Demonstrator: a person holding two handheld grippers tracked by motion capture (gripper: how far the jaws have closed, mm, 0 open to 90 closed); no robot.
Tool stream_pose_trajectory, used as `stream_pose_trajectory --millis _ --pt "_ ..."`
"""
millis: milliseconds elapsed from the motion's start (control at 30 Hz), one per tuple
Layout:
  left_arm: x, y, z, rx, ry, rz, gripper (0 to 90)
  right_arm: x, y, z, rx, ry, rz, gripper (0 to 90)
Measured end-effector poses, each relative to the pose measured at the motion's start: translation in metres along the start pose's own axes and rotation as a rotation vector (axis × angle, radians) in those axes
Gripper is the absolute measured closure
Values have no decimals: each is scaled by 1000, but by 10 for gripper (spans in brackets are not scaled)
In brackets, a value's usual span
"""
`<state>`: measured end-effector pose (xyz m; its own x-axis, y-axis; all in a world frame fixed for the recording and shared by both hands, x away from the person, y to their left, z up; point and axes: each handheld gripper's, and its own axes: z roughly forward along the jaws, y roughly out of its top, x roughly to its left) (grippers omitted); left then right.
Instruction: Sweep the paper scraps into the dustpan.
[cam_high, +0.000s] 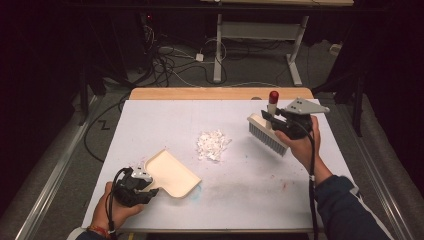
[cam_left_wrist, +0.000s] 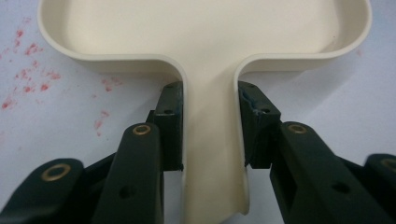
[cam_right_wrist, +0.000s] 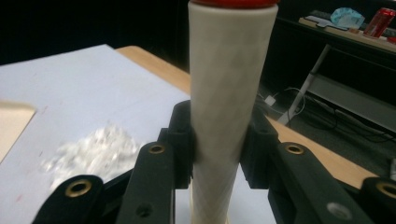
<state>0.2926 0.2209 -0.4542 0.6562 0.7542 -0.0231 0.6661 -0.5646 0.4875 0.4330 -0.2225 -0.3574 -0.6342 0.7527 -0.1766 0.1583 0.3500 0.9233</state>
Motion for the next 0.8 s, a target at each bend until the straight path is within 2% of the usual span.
stream_pose_trajectory --millis 133,167,200,267,433,500,567,633,800 --pt "0 0 0 7 5 6 638 2 10 33 17 -22 -20 703" --pt "0 0 -1 4 2 3 638 2 10 33 17 -22 -20 703" --pt "2 -2 -1 2 -4 0 638 4 14 49 18 -31 -18 702" --pt "5 -3 -2 -9 -15 -18 638 7 16 64 16 -35 -9 703" --pt "7 -3 1 -2 -21 -18 638 16 16 97 6 -23 -3 702" --pt "7 -3 1 -2 -21 -16 638 20 16 107 6 -16 -16 703" --pt "7 -4 2 -3 -21 -14 638 25 16 114 -4 -14 -12 703" --pt "7 -4 2 3 -20 -10 638 32 17 117 -5 8 -20 703" --pt "4 -4 4 12 -15 -2 638 57 14 113 0 102 -92 699"
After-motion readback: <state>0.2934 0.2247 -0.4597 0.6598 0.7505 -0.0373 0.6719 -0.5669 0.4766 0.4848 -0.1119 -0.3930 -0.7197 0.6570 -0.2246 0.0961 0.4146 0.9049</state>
